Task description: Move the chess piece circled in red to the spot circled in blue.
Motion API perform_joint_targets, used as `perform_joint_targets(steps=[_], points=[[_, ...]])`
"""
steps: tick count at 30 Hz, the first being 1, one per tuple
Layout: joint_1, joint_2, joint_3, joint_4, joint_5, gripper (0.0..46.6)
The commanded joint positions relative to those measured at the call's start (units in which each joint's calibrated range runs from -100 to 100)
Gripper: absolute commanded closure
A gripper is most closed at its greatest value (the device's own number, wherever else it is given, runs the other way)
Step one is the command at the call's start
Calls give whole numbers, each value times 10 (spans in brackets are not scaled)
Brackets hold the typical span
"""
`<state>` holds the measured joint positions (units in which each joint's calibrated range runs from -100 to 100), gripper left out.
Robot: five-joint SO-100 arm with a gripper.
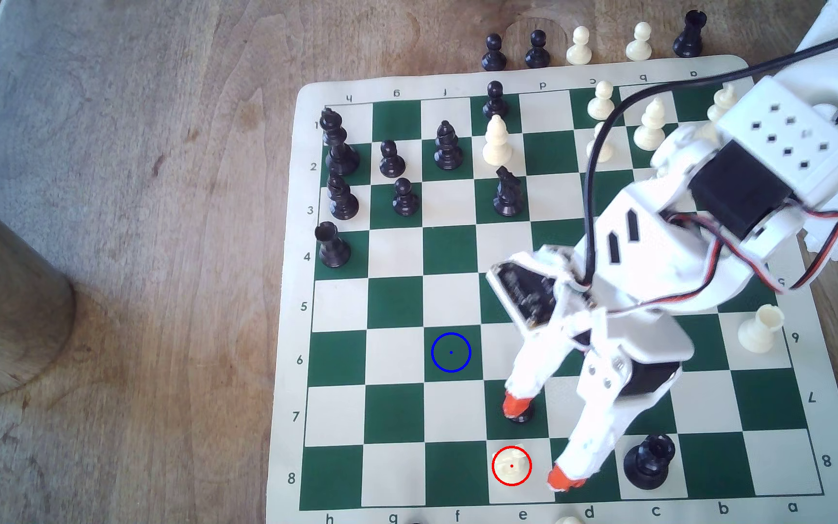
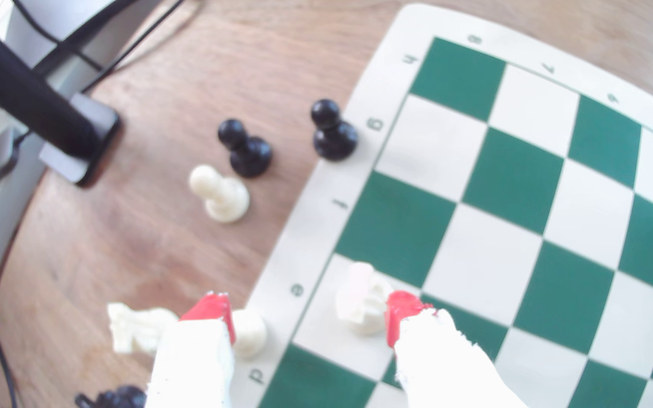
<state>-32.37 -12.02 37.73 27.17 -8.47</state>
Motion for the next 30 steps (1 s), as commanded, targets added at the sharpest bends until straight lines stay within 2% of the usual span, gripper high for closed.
perform_joint_targets(steps=[1,13,21,23,30], points=[[7,20,-64,-17,-1,276],[9,91,-93,-30,-2,288],[-1,115,-102,-30,-3,329],[-4,119,-102,-30,-7,352],[-5,133,-113,-30,-9,362]])
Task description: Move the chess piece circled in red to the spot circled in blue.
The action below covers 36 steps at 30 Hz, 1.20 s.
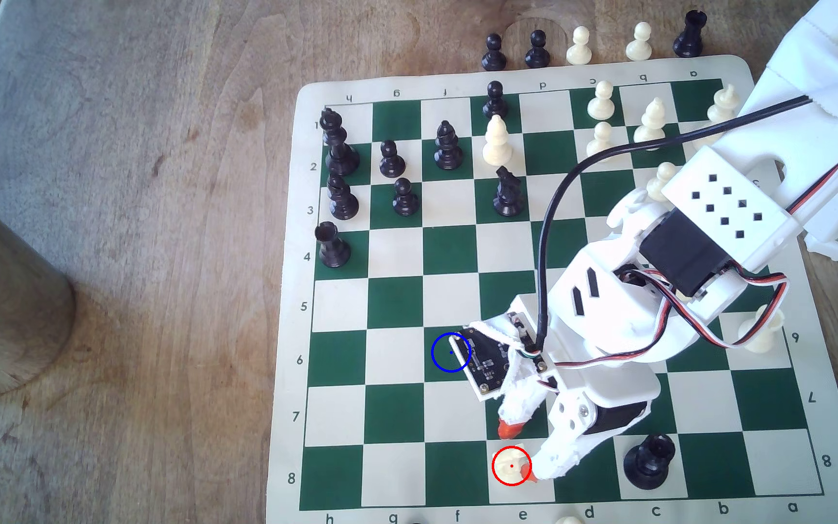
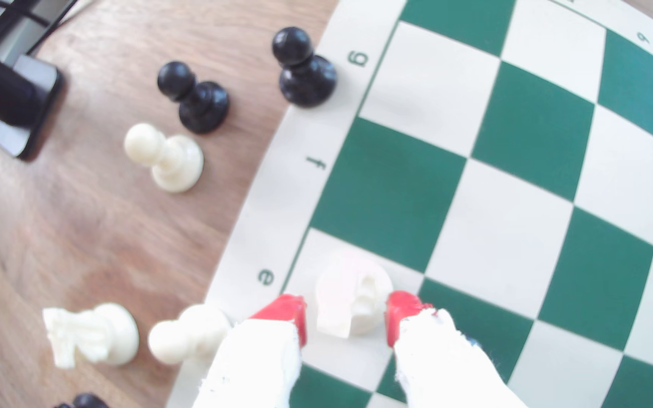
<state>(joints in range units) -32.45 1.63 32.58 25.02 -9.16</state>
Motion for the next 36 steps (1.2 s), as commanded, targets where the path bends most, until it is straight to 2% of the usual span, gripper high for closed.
perform_joint_targets(steps=[1,3,5,6,13,16,22,31,36], points=[[-4,0,-66,-9,-2,378],[-4,0,-68,-9,-2,393],[-6,-3,-72,-3,-1,455],[-7,-3,-77,7,0,463],[-11,-17,-82,14,-4,464],[-15,-49,-82,11,-16,464],[-14,-109,-70,13,-21,464],[62,-195,-68,56,-28,464],[123,-197,-67,63,-19,464]])
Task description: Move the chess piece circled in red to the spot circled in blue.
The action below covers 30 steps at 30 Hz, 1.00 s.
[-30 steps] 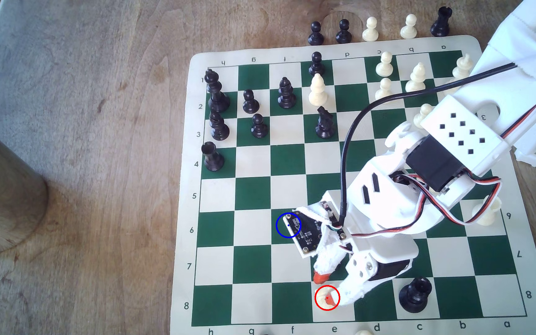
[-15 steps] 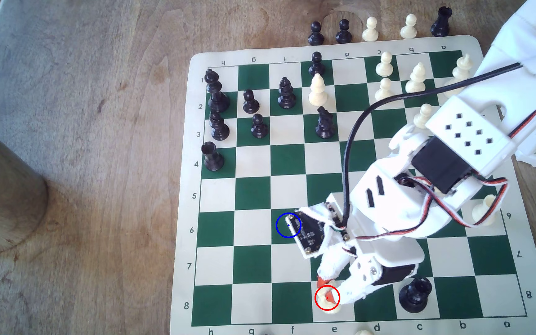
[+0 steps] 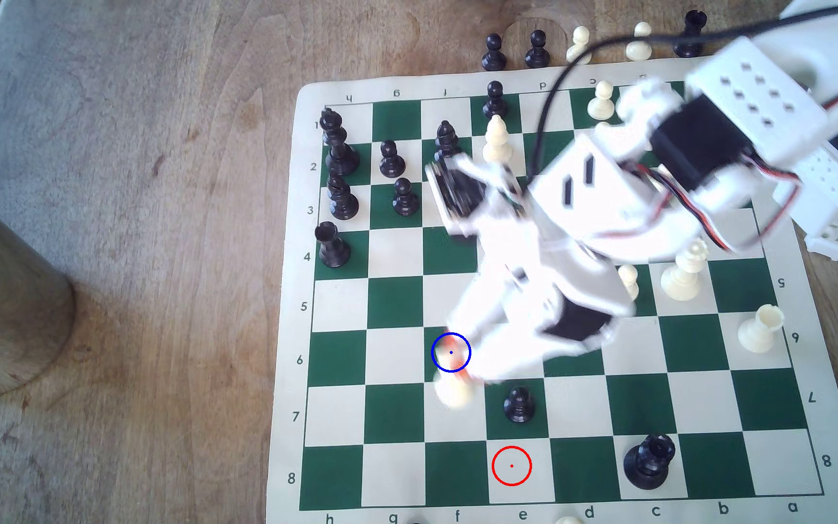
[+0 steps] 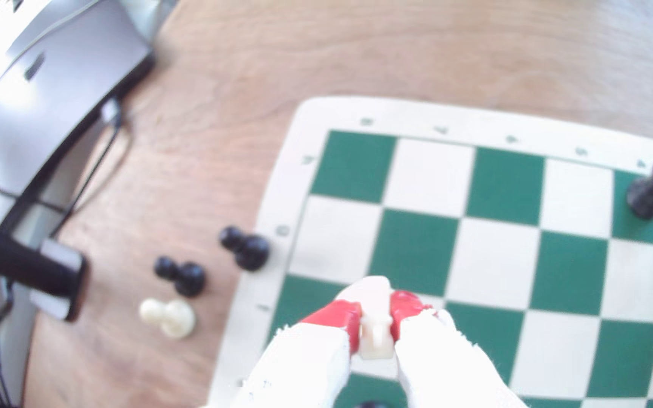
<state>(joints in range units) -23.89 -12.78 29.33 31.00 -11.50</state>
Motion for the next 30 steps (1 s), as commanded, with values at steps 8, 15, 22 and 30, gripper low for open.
perform_joint_targets(steps=[8,15,22,30], points=[[70,-51,-22,3,18,464],[72,3,-22,0,20,464],[65,39,-23,-12,20,464],[63,102,-35,-30,21,464]])
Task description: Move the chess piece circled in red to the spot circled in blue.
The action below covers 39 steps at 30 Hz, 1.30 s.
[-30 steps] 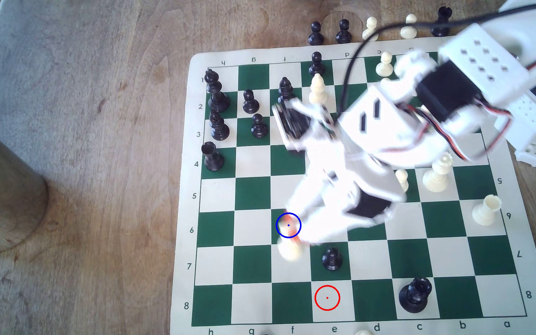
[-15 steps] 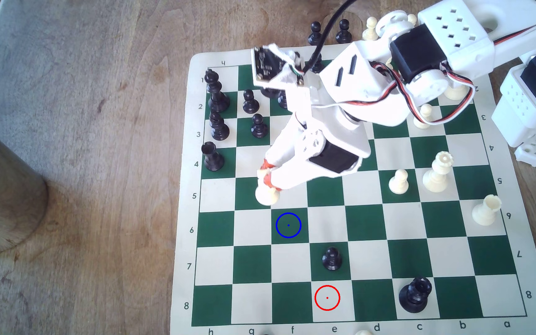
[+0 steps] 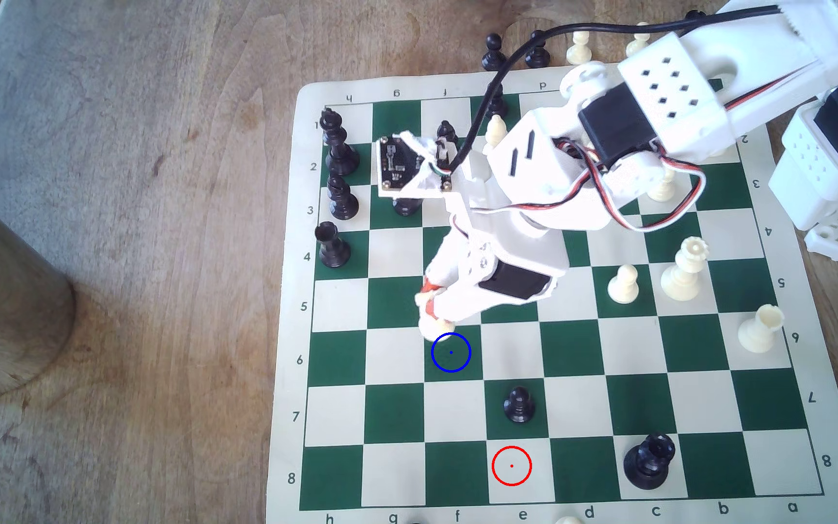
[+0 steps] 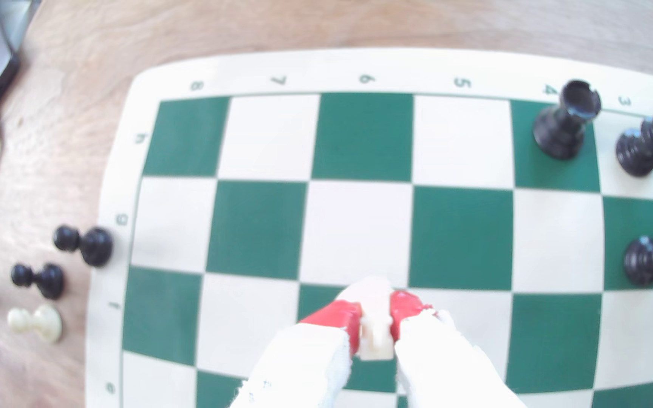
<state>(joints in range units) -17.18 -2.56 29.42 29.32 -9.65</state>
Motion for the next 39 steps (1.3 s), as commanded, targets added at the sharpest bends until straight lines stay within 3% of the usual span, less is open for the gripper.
perform_joint_targets(steps=[1,32,36,39], points=[[-6,4,-37,-13,3,464],[-23,43,-51,-27,6,464],[-24,51,-47,-27,6,447],[-24,55,-46,-27,6,403]])
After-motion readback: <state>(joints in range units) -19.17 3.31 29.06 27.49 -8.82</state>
